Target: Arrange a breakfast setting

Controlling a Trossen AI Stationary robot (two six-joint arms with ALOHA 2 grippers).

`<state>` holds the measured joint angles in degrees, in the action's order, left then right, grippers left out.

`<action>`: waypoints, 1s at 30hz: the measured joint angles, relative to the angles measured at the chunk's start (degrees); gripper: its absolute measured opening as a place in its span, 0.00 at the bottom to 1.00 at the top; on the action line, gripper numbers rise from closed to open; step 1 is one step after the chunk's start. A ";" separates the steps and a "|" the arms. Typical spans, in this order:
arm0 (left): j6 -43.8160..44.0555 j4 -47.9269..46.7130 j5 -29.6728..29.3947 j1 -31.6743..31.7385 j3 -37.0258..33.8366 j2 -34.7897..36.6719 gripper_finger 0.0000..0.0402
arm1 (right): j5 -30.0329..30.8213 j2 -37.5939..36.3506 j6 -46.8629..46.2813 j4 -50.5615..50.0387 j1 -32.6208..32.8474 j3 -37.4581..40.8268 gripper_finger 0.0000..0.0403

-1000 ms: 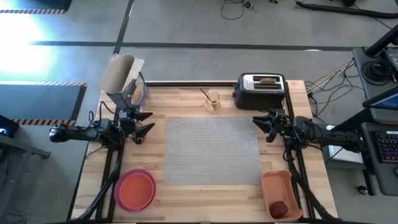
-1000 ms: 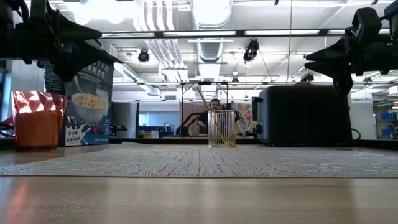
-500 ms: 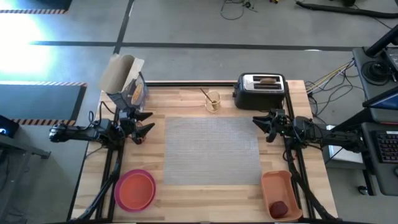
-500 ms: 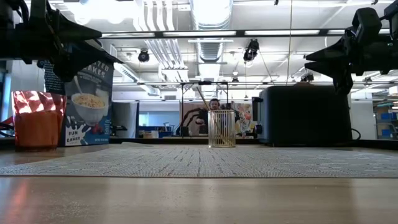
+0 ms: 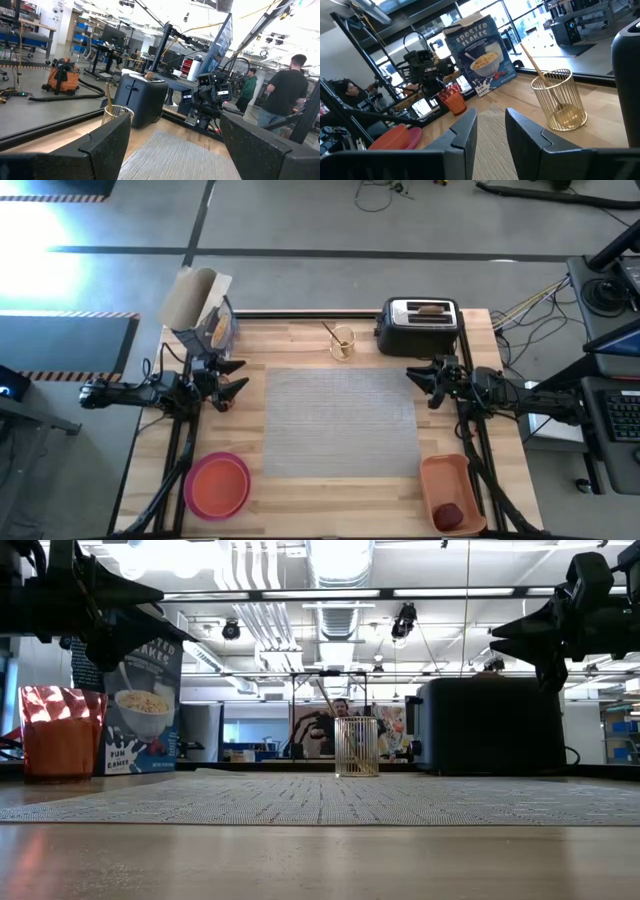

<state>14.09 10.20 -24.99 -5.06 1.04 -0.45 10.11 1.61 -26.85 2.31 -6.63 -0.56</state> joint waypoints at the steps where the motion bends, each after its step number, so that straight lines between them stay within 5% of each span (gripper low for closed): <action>1: -0.02 0.02 -0.02 0.01 0.01 0.01 0.72 | 0.00 -0.02 0.00 0.00 0.00 0.00 0.23; 30: -0.02 0.03 -0.61 0.02 0.02 0.02 0.72 | 0.00 -0.01 0.01 0.01 0.00 0.00 0.23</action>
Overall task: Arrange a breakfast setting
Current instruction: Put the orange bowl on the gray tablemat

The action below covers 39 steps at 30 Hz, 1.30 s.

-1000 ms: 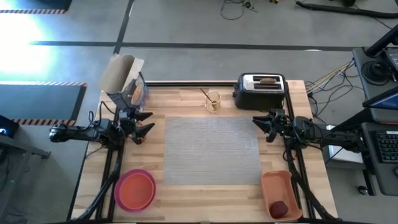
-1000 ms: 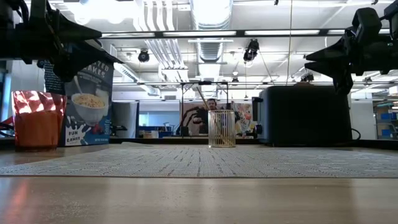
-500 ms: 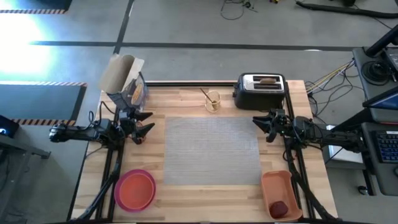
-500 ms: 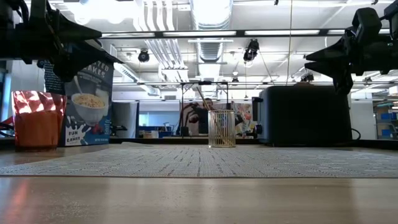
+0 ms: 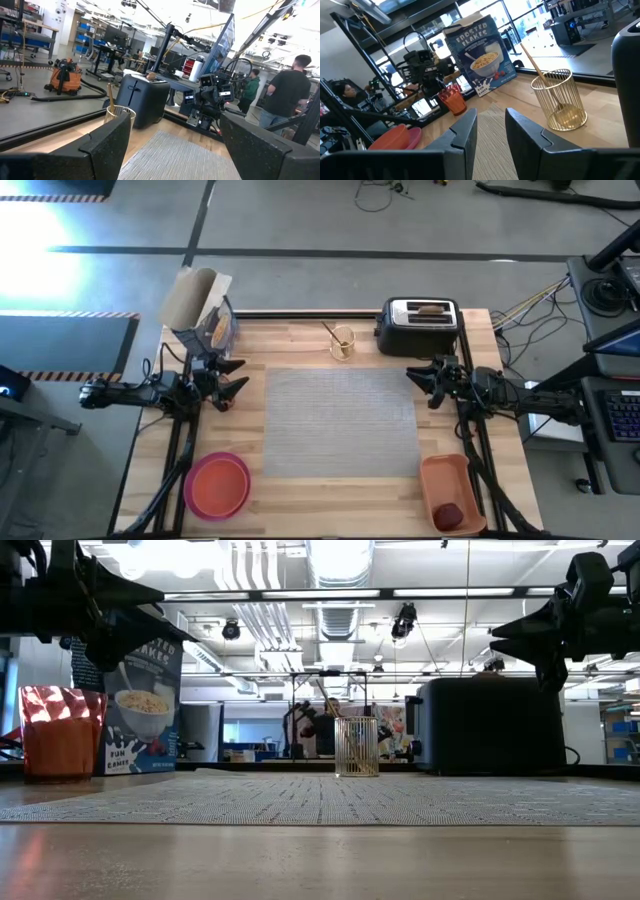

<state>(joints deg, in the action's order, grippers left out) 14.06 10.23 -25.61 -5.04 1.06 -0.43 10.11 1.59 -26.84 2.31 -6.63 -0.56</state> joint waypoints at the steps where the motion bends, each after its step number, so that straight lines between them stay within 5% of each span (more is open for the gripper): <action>1: 0.00 0.01 -0.01 -0.02 -0.02 -0.01 0.72 | 0.00 0.01 0.01 0.00 0.00 0.00 0.23; 31: 3.70 -1.20 -3.86 0.00 0.18 -0.33 0.72 | 0.00 -0.01 -0.01 -0.01 0.00 0.00 0.23; 39: 16.67 -23.65 2.67 0.00 11.37 -3.66 0.72 | 0.00 0.00 -0.01 -0.01 0.00 0.00 0.23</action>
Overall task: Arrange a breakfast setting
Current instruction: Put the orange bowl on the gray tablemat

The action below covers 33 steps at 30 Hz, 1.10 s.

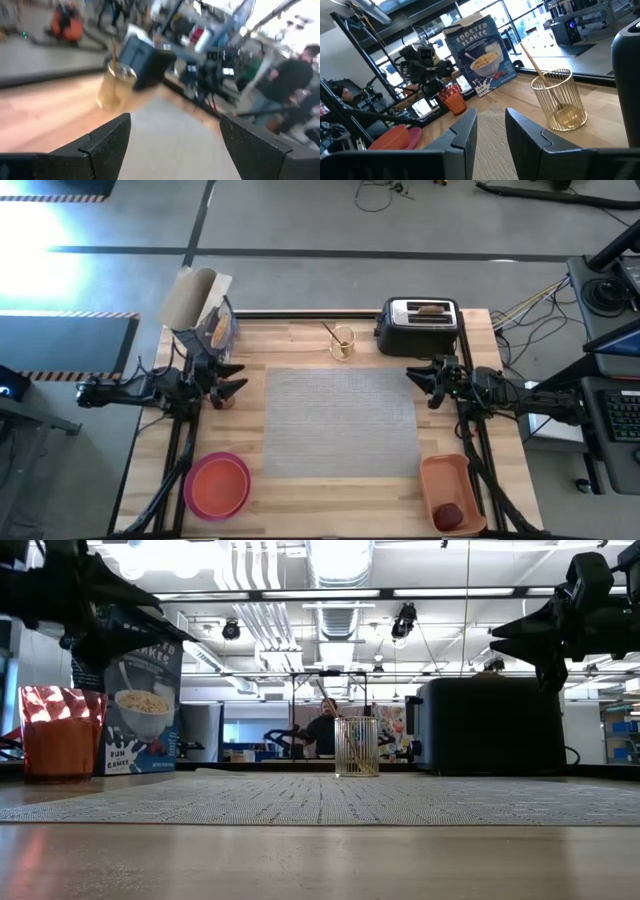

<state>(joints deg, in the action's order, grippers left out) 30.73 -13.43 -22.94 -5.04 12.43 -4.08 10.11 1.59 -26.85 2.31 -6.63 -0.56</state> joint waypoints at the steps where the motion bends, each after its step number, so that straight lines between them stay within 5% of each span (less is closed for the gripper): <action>1: 1.09 -2.60 0.59 -0.02 1.56 -1.07 0.72 | 0.00 0.00 0.01 0.00 0.00 0.00 0.23; 11: 13.92 -17.18 8.94 0.00 11.38 -16.77 0.72 | 0.00 -0.01 0.00 0.00 0.00 0.00 0.23; 21: 17.11 -21.27 19.46 -1.10 20.77 -32.00 0.72 | 0.00 -0.01 0.00 0.02 0.00 0.00 0.23; 33: 29.89 -21.35 23.68 -14.01 25.92 -44.72 0.72 | 0.00 0.00 0.00 0.01 0.00 0.00 0.23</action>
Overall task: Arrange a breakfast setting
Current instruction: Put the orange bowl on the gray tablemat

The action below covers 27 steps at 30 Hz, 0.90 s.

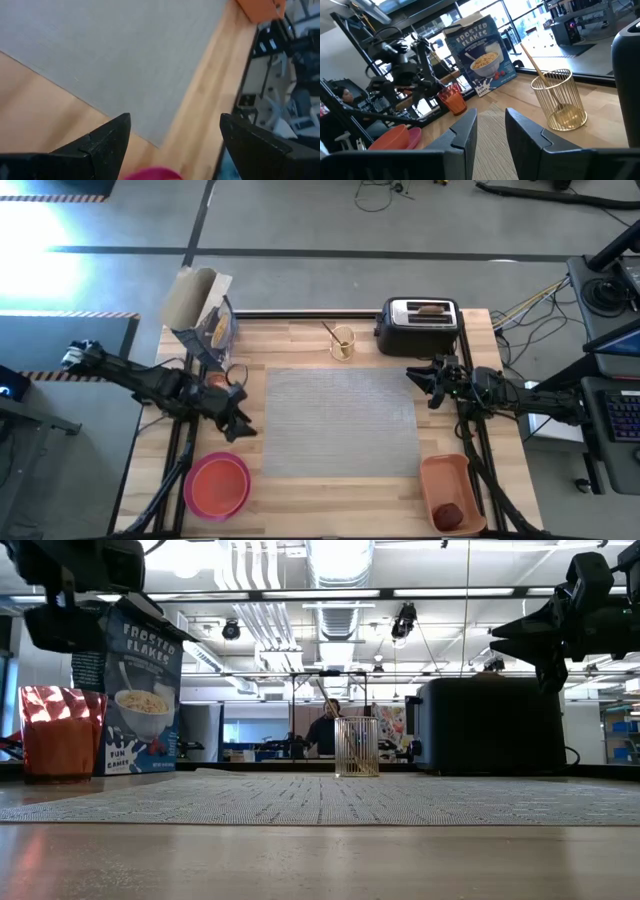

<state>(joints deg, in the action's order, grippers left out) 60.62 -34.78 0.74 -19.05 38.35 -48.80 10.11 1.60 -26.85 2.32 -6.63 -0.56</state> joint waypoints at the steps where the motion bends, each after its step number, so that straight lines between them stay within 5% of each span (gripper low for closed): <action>1: 1.23 -0.03 -0.01 -1.32 0.64 -1.11 0.72 | 0.00 -0.01 0.00 0.01 0.00 0.00 0.23; 27: 28.42 -10.41 -0.08 -29.30 20.24 -31.81 0.72 | 0.00 -0.01 0.00 0.01 0.00 0.00 0.23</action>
<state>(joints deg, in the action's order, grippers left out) 89.04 -45.19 0.67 -48.35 58.59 -80.62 10.11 1.58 -26.85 2.33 -6.63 -0.56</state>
